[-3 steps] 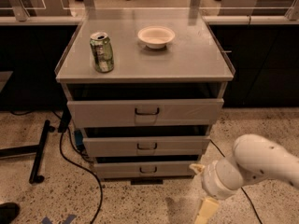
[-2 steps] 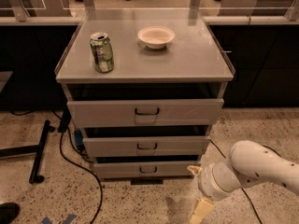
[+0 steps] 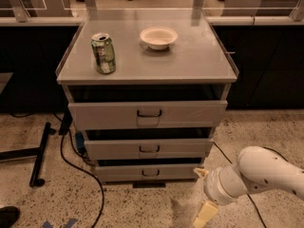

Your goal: Open bottom drawer

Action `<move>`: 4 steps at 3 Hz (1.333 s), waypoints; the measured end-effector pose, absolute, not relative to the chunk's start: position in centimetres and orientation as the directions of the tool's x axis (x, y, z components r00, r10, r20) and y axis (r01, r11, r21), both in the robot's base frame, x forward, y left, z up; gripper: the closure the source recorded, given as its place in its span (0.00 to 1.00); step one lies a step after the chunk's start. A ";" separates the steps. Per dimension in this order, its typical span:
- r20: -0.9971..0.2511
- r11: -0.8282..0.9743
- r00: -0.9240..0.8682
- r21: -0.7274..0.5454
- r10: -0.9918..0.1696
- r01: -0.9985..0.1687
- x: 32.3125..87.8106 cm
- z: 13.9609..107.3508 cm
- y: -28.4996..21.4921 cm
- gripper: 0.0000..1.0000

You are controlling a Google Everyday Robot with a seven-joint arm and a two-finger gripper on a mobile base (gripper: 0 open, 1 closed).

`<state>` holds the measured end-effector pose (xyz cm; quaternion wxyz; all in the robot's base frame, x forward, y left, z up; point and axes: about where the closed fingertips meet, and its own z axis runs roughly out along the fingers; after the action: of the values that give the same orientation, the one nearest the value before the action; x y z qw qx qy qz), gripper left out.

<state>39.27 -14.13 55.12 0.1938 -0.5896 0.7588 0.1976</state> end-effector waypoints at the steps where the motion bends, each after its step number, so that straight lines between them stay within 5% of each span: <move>1: -0.561 0.306 -0.292 0.072 -0.775 -0.949 40.3 53.9 -14.7 0.00; 2: -0.620 0.480 -0.459 0.147 -0.637 -0.865 45.2 50.3 -14.6 0.00; 4: -0.534 0.674 -0.796 0.480 -0.284 -0.562 49.7 36.6 -12.4 0.00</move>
Offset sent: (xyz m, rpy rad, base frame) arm 0.1202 0.0082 -0.1777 0.3792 0.2464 -0.6286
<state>49.69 -12.37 36.59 0.2131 -0.2377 0.8897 0.3266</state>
